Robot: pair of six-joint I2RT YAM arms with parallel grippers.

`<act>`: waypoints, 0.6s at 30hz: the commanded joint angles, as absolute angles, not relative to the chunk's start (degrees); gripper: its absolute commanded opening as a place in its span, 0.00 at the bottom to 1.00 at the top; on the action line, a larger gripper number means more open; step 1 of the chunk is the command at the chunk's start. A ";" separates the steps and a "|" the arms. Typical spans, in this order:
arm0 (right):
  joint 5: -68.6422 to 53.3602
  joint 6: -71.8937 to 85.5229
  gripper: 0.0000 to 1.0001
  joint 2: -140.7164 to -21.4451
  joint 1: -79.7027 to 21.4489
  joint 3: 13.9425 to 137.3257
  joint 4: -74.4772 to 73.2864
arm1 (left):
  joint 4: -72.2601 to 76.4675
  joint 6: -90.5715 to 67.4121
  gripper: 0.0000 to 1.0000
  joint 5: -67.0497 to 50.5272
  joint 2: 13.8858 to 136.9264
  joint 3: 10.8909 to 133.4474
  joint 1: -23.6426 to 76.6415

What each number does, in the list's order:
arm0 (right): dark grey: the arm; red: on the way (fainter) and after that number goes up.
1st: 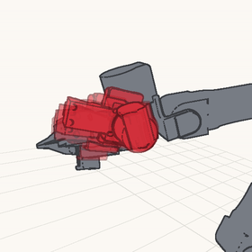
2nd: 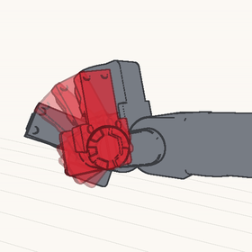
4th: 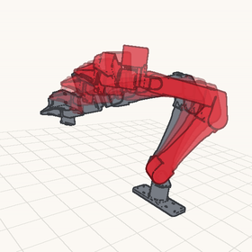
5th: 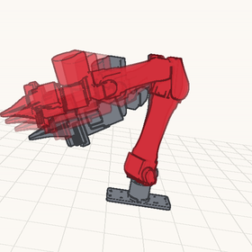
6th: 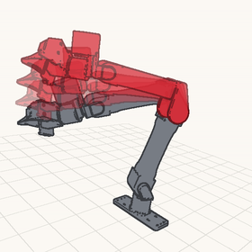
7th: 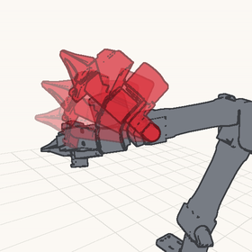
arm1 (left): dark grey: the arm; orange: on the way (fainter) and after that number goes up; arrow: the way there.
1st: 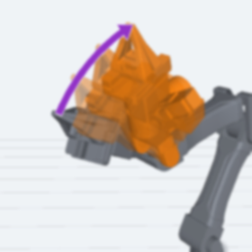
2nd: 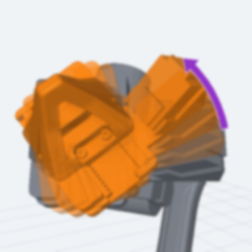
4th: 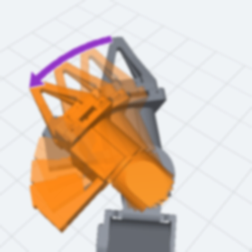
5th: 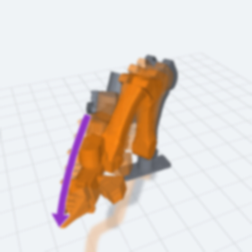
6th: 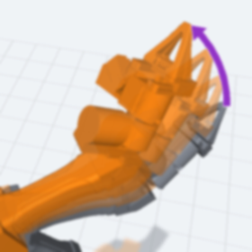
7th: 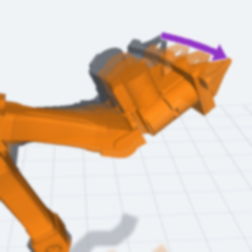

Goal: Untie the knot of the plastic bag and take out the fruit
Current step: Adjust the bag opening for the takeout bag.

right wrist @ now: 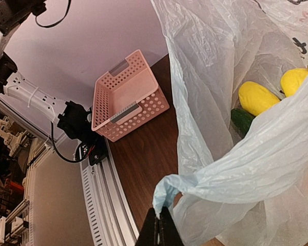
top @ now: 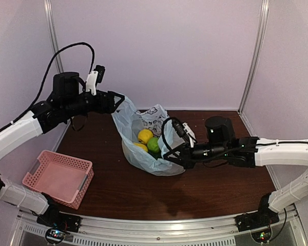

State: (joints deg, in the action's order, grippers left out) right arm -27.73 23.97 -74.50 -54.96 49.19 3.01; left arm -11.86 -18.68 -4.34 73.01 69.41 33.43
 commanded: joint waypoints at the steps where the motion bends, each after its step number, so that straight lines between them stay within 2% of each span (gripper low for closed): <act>1: -24.43 24.82 0.00 -72.34 -55.21 47.49 7.11 | -15.42 -20.72 0.89 10.04 66.42 67.14 39.09; 6: -20.94 26.04 0.00 -69.53 -55.11 44.64 9.52 | -15.48 -22.14 0.91 13.54 60.76 65.95 43.64; 11: -17.62 27.08 0.00 -67.47 -55.11 42.80 11.15 | -15.23 -21.22 0.89 2.16 62.34 68.78 44.18; 18: -13.81 27.80 0.00 -65.36 -54.94 41.82 11.07 | -15.27 -17.85 0.69 -7.90 77.94 76.56 50.74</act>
